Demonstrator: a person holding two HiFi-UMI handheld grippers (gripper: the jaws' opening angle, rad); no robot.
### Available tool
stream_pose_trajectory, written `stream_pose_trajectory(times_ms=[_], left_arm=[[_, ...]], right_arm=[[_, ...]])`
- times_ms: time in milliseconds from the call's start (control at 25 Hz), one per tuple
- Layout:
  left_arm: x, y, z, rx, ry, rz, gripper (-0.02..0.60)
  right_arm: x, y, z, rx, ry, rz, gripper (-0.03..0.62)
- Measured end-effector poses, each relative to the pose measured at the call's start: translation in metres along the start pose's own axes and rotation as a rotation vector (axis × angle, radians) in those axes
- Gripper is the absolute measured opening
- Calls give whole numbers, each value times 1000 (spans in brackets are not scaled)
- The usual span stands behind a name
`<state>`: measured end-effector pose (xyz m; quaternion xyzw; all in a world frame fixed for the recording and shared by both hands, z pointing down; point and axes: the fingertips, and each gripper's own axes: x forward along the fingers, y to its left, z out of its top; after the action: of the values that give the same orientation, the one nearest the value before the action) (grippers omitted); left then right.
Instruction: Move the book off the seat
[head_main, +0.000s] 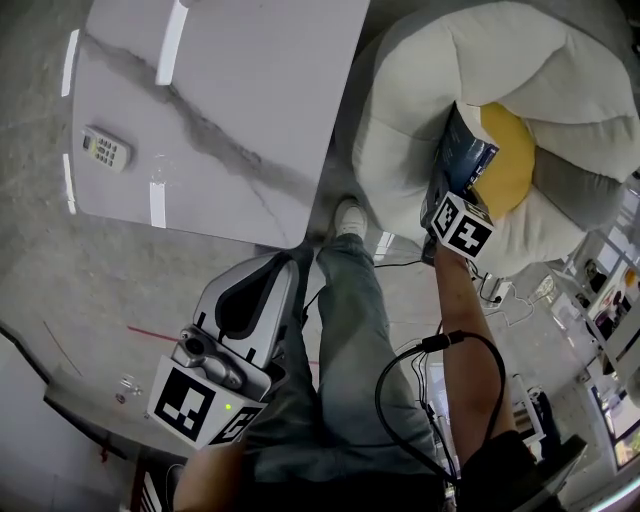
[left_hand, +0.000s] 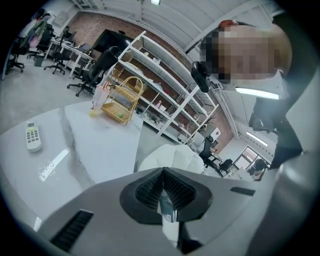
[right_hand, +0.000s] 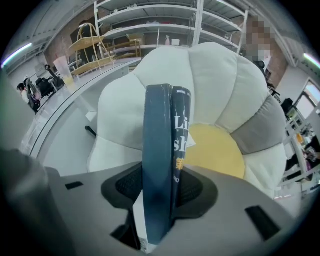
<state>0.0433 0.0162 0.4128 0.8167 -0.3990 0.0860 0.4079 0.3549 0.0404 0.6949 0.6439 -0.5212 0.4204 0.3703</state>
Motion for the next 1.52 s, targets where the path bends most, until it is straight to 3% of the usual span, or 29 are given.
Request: stream_pose_trajectory(times_ms=[200, 440, 720, 1080, 1520], left_arm=[[-1, -11, 5, 4, 14, -13, 6], [-8, -21, 4, 0, 38, -25, 6], [-19, -25, 3, -9, 43, -28, 6], [-48, -11, 8, -12, 28, -17, 6], [-79, 7, 34, -36, -25, -4, 6]], right_arm=[[-13, -7, -3, -17, 23, 26, 175], [-38, -7, -11, 44, 32, 60, 175], [-78, 4, -4, 137, -3, 155, 175], [-134, 49, 15, 172, -23, 307, 175], [-198, 109, 70, 108, -15, 467, 175]])
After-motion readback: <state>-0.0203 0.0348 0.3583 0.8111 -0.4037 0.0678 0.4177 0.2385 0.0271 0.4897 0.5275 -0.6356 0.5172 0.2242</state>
